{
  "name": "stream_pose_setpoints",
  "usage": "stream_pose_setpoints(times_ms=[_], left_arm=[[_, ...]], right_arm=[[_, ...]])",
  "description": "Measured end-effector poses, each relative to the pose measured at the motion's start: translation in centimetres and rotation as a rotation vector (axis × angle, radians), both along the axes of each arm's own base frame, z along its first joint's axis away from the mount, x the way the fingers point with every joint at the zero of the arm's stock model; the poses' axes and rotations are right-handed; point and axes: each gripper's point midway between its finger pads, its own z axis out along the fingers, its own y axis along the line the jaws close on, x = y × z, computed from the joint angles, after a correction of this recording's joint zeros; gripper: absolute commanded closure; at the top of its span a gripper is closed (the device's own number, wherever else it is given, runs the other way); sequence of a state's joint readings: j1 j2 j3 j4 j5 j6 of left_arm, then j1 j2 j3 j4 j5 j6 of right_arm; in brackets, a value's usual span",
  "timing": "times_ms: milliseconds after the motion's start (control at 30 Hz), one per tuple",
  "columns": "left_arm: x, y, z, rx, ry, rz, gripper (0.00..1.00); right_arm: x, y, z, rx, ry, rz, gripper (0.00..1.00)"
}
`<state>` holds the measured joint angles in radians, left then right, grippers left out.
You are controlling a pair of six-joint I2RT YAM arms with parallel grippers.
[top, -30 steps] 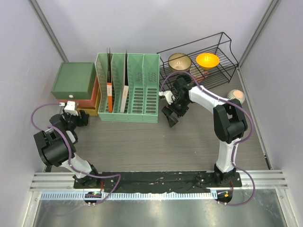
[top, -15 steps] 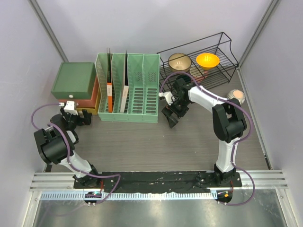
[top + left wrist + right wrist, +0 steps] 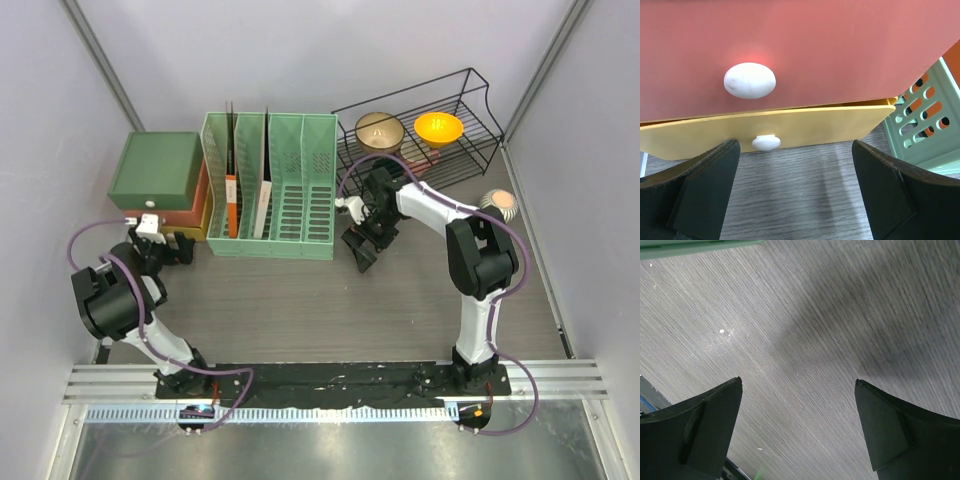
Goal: Organize the desk
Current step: Close the drawer in the storage box.
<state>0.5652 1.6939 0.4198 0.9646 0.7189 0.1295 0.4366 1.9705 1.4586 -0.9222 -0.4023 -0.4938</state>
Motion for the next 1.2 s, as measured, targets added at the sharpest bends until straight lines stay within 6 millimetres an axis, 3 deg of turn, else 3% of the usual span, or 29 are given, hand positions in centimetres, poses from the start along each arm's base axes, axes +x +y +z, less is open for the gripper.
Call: stream_pose_setpoints(times_ms=[467, 633, 733, 900, 1200], left_arm=[[0.1, 0.0, -0.6, -0.012, 0.002, 0.003, 0.0], [-1.7, 0.2, 0.2, 0.012, -0.019, 0.019, 0.0], [-3.3, 1.5, 1.7, 0.018, -0.038, 0.059, 0.0], [-5.2, 3.6, 6.2, 0.059, -0.069, 0.123, 0.0], [-7.5, -0.1, 15.0, 0.078, -0.148, 0.086, 0.0]], right_arm=[[-0.2, -0.1, -0.4, -0.008, 0.015, 0.001, 0.0], [0.2, -0.5, -0.3, -0.034, -0.009, -0.009, 0.0], [1.1, -1.1, 0.2, -0.065, -0.057, -0.038, 0.0], [3.1, -1.7, 3.4, -0.08, -0.211, -0.121, 0.0], [5.7, -3.8, 14.2, -0.001, -0.605, -0.378, 0.0]])
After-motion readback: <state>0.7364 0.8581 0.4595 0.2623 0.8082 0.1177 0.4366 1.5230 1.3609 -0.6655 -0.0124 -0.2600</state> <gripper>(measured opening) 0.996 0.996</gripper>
